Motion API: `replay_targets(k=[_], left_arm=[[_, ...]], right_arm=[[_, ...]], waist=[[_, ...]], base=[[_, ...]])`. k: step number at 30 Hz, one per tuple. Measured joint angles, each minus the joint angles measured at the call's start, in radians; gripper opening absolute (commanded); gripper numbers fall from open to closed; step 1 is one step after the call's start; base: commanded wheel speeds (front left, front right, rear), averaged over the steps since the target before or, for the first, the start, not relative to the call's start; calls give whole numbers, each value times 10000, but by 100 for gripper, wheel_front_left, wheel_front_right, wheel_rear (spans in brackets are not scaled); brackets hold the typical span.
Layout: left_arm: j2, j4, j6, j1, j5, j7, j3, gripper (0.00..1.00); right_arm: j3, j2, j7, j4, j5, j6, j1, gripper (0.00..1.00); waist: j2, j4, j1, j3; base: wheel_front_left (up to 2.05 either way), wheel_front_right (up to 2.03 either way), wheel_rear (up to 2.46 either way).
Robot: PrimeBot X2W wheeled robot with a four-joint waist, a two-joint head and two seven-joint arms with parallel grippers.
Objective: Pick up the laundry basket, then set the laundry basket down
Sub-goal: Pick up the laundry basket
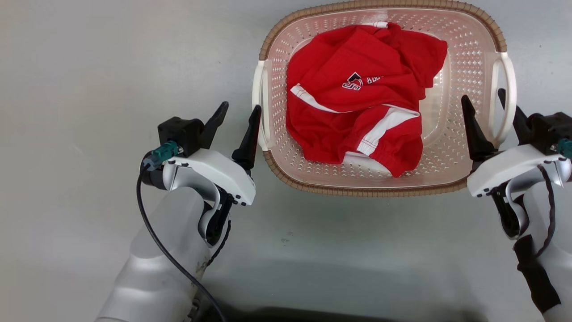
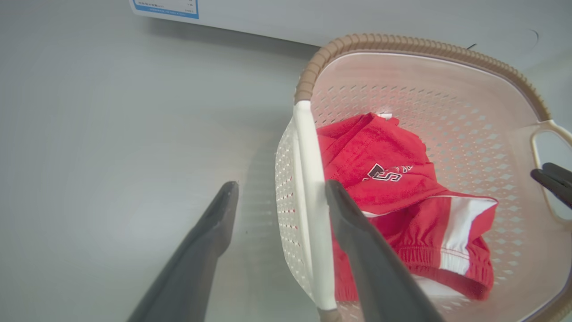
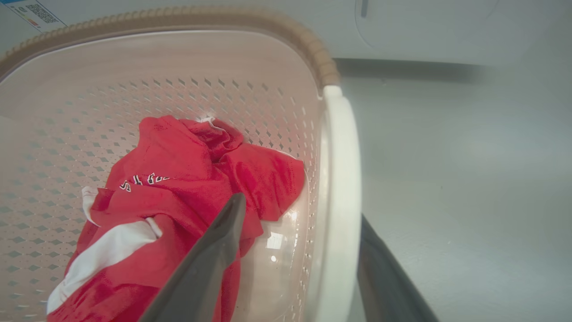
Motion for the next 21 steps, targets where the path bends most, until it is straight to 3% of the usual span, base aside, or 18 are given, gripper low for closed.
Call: replay_targets(k=[21], left_arm=[[259, 1457, -56, -1510, -1384, -27, -1582, 100]], right_arm=[[1018, -234, -236, 1641, 761, 84, -1801, 100]], waist=[[0, -171, 0, 801]], base=[[0, 0, 0]])
